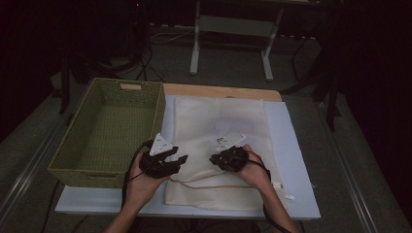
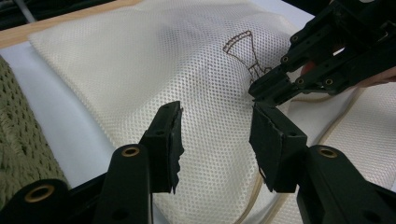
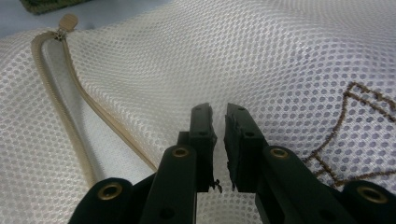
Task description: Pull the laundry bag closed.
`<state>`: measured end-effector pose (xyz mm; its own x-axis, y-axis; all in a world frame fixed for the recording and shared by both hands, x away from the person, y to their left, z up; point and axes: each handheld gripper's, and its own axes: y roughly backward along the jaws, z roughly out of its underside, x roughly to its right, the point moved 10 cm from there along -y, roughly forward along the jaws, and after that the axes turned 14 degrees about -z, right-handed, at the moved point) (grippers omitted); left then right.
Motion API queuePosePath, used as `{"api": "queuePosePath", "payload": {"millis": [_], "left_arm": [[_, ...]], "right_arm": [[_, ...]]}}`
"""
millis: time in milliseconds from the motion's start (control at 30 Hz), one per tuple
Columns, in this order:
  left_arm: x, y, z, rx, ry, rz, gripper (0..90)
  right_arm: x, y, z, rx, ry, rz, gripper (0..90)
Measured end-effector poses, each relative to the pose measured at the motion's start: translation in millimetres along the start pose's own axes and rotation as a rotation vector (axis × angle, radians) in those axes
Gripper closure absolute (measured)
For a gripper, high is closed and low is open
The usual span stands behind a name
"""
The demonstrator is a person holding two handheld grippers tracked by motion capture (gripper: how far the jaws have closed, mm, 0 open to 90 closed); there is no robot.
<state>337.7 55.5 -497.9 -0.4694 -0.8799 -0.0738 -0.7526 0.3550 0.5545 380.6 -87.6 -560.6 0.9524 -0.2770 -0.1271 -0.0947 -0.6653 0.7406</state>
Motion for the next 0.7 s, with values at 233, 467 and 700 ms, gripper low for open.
{"api": "queuePosePath", "payload": {"millis": [233,467,700], "left_arm": [[0.6,2.4,0.7,0.009,-0.004,-0.004,54.0],[1.9,4.7,5.0,0.004,-0.024,0.013,53.8],[3.7,6.7,15.7,-0.001,-0.03,0.02,53.9]], "right_arm": [[-1.0,-2.8,-3.5,-0.018,0.024,-0.012,79.1],[-1.7,-4.0,-4.9,-0.033,0.029,-0.025,77.3],[-3.4,-6.0,-10.5,-0.049,0.052,-0.031,76.4]]}}
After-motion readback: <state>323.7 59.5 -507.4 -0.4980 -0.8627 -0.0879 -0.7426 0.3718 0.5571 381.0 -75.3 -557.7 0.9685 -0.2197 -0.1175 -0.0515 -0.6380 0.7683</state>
